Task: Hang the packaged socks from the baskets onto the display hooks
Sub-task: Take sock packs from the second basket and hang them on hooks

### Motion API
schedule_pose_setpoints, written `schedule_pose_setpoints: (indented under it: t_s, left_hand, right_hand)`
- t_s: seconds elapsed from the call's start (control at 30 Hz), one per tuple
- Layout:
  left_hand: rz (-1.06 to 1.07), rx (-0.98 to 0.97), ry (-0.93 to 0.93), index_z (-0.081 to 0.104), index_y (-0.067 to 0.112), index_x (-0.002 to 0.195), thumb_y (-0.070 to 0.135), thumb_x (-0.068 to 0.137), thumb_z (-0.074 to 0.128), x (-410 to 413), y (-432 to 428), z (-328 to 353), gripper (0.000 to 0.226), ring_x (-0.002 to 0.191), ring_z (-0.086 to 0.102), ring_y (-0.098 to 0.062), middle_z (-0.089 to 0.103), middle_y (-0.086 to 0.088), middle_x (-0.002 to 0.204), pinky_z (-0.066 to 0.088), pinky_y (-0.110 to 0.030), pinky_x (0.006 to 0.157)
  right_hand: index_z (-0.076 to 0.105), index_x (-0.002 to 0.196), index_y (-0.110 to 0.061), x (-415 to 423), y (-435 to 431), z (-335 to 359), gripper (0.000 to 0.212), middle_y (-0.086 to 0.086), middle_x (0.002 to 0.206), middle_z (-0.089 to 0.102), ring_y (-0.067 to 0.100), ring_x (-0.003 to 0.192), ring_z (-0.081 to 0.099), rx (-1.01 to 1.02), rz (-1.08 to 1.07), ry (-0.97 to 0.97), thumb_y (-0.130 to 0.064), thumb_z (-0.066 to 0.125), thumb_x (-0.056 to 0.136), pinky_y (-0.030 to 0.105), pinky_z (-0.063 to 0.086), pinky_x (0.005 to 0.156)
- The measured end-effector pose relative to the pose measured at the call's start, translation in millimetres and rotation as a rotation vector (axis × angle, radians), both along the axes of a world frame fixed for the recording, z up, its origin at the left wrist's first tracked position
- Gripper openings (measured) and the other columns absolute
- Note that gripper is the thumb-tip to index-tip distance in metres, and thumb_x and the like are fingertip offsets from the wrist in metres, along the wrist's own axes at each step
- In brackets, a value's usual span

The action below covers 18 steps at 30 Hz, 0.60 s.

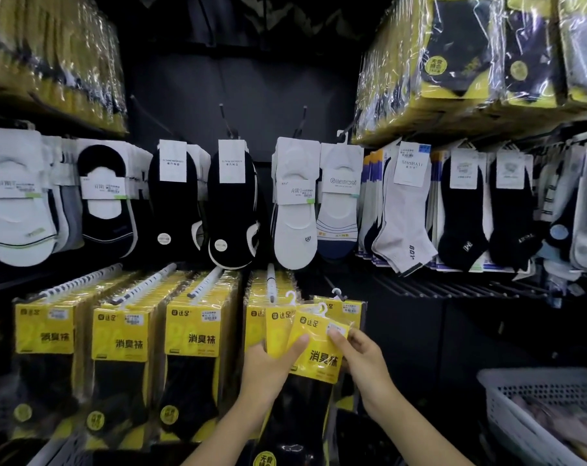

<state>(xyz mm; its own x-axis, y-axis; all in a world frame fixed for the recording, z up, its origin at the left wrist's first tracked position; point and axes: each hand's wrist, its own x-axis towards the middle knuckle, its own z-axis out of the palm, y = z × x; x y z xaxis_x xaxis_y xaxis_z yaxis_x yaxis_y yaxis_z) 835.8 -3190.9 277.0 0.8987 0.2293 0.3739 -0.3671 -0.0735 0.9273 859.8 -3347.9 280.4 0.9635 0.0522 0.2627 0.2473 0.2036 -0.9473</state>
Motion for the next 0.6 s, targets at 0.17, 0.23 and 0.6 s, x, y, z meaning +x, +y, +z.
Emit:
schedule_pose_setpoints:
  t_s: [0.17,0.23,0.6]
  left_hand:
    - [0.089,0.119,-0.035,0.039,0.021,0.054,0.056,0.081,0.050,1.9,22.2,5.3,0.045,0.032,0.033,-0.002,0.032,0.010,0.033,0.029,-0.009,0.039]
    - [0.110,0.154,-0.080,0.040,0.026,0.045,0.051,0.083,0.051,2.9,33.6,8.1,0.047,0.032,0.035,-0.001,0.033,0.011,0.032,0.029,-0.008,0.039]
    - [0.134,0.199,-0.122,0.062,0.006,0.080,0.059,0.079,0.048,9.0,47.7,13.1,0.055,0.045,0.041,0.001,0.043,0.010,0.049,0.037,-0.007,0.049]
  right_hand:
    - [0.066,0.110,-0.013,4.1,-24.9,-7.0,0.022,0.005,0.099,0.075,0.020,0.091,0.072,0.017,-0.019,0.082,-0.022,0.056,0.093,0.031,0.057,0.072]
    - [0.067,0.109,-0.012,6.4,-36.6,-8.1,0.022,0.006,0.098,0.075,0.023,0.092,0.071,-0.010,-0.076,0.080,-0.022,0.056,0.093,0.038,0.057,0.079]
    - [0.065,0.097,-0.013,45.1,-39.5,25.4,0.010,0.004,0.092,0.073,0.013,0.080,0.069,-0.141,-0.145,-0.066,-0.016,0.056,0.094,0.018,0.054,0.060]
